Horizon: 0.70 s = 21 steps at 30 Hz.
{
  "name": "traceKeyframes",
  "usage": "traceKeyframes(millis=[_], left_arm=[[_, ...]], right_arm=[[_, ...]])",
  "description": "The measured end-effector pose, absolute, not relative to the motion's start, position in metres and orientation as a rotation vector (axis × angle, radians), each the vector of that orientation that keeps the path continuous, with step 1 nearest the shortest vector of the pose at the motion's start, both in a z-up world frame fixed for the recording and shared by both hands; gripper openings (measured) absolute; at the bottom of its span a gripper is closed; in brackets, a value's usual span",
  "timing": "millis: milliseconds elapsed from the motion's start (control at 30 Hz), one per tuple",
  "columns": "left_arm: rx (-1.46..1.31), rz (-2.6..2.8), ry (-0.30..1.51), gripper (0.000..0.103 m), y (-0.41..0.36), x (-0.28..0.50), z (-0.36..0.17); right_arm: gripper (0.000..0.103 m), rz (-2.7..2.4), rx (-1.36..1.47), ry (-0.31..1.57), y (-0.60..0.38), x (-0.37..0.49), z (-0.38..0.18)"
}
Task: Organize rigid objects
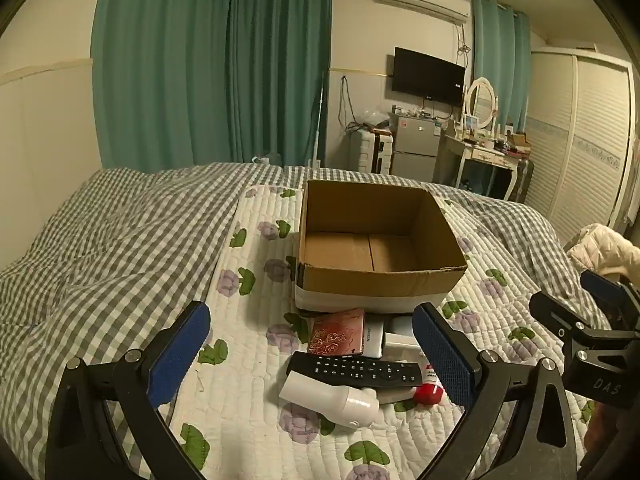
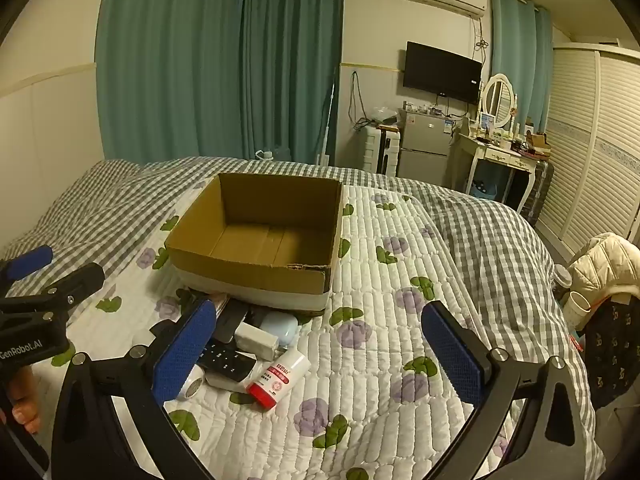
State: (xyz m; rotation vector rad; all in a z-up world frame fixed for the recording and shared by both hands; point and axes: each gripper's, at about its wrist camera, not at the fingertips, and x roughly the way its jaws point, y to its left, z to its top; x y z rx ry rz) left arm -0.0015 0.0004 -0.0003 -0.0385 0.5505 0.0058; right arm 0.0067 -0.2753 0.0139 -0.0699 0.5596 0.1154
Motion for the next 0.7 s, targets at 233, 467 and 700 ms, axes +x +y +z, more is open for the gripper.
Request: traceKeyframes(millis=[233,467,700], left_arm=[[-0.048,0.003,0.561,0.103,0.004,0.001,0.001],[-0.008,0.014,0.561,0.103,0.002,0.001,-0.002],[-0.008,0.03,0.556,0.103,0.003,0.002,-0.003]], right_arm=[[0.103,0.113,-0.066,0.569,-0.275,0.007,0.012],[0.103,0.116,-0.056,0.573,-0.277,0.008,0.012],[0.103,0.117,-0.055,0.578,-0.275,0.009,0.008]])
